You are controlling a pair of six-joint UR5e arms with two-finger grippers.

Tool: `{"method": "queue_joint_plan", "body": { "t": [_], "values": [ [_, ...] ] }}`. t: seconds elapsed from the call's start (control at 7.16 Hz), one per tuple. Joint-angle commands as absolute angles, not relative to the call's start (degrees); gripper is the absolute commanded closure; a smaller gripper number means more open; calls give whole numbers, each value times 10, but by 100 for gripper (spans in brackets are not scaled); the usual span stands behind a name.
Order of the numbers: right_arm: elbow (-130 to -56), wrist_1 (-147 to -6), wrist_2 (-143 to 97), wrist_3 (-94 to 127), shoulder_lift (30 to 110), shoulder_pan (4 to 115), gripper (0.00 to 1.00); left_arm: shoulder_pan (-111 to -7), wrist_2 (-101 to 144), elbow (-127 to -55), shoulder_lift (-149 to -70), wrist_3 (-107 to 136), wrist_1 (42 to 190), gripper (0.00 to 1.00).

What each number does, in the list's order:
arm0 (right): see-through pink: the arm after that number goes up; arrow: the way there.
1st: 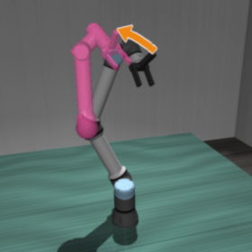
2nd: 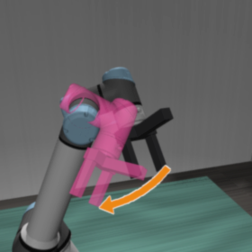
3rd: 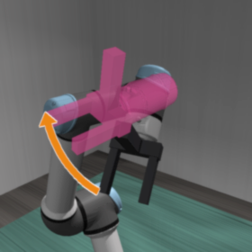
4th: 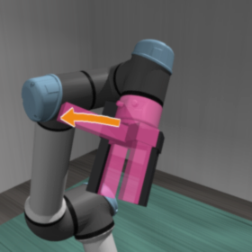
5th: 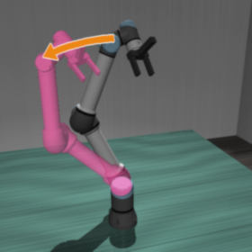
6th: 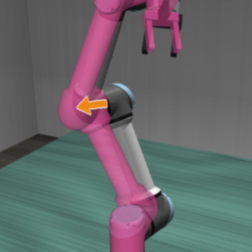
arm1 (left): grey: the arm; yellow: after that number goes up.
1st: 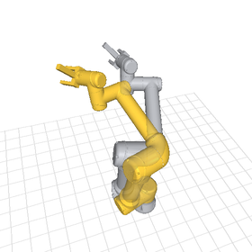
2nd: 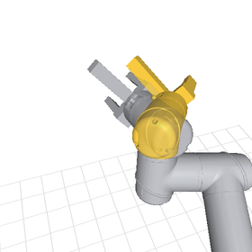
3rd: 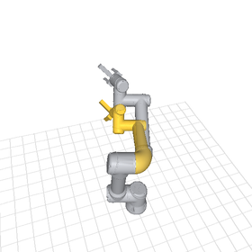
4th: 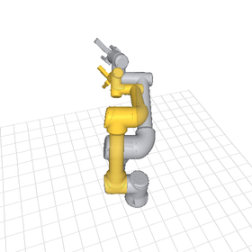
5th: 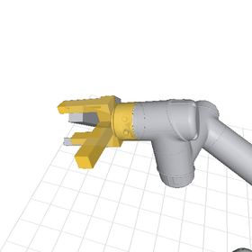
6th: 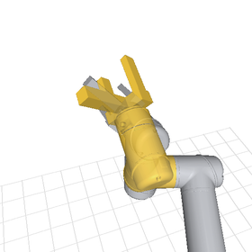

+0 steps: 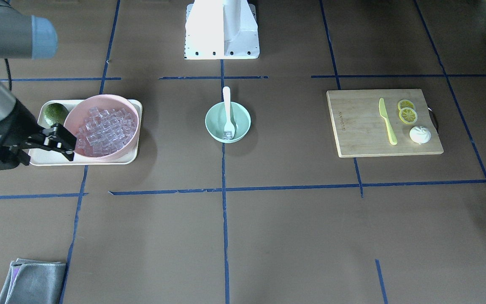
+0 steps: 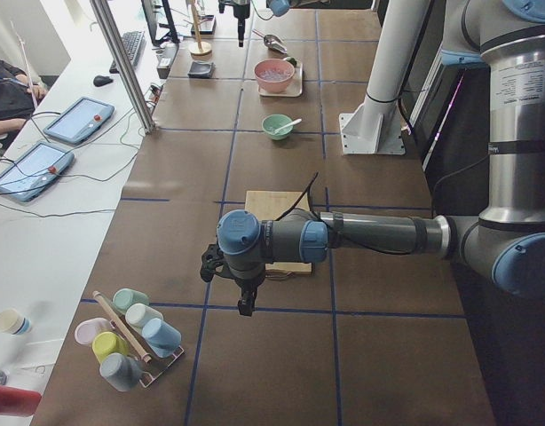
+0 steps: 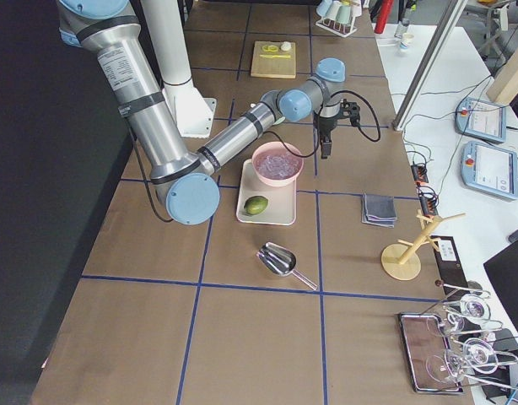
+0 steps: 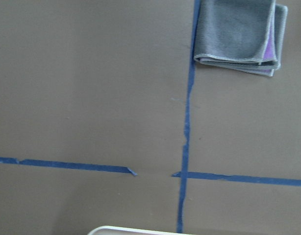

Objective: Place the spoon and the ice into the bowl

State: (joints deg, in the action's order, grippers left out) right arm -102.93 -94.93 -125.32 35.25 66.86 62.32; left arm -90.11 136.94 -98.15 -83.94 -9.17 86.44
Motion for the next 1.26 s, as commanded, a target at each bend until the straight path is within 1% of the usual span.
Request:
{"method": "queue_joint_plan", "body": {
  "t": [0.0,0.28,0.42,0.56,0.84,0.98,1.12],
  "values": [
    [-1032,-953,-1284,206,733,701,1,-925,1371,-983,-836,-97,865,0],
    [-1033,-955,-1303,43,812,778,1,-925,1369,-983,-834,-96,865,0],
    [-1028,-949,-1303,-40,861,798,1,-925,1368,-983,-830,-96,867,0],
    [-1027,-948,-1298,-73,896,824,1,-925,1368,-983,-830,-96,867,0],
    [-1026,-933,-1300,-68,983,879,0,-925,1369,-983,-830,-96,867,0],
    [-1027,-932,-1302,-69,1009,882,0,-926,1369,-984,-830,-97,867,0],
    [-1029,-921,-1303,-68,1014,882,0,-926,1369,-984,-830,-97,867,0]
  ]
}}
